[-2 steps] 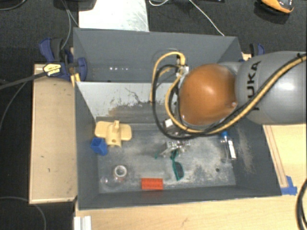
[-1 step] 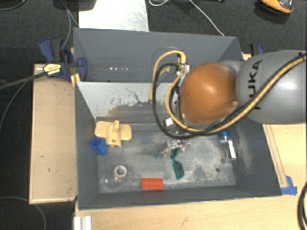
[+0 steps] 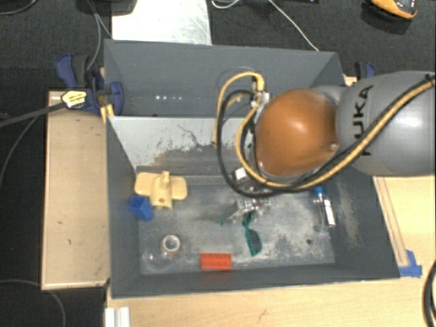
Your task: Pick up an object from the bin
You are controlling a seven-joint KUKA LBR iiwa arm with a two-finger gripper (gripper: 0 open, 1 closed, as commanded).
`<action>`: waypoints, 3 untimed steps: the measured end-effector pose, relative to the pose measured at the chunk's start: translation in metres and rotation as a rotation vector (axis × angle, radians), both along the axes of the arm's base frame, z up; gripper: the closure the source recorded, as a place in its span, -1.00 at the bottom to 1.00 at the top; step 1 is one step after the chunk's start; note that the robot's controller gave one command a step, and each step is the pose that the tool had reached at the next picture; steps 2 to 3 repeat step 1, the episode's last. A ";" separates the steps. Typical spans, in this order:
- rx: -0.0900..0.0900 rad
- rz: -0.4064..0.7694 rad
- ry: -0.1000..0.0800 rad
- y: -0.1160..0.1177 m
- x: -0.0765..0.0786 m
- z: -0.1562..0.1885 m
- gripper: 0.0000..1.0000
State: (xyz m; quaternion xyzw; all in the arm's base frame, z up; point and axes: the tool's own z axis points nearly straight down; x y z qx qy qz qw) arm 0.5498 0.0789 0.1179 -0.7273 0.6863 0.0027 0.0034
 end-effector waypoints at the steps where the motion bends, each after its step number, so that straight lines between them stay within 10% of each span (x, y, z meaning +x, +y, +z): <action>1: 0.000 -0.002 0.003 0.000 -0.001 0.015 1.00; 3: 0.000 -0.002 0.003 0.000 -0.001 0.015 1.00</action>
Offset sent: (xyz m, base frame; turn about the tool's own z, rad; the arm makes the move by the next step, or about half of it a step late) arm -0.0002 0.0002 0.0615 0.0000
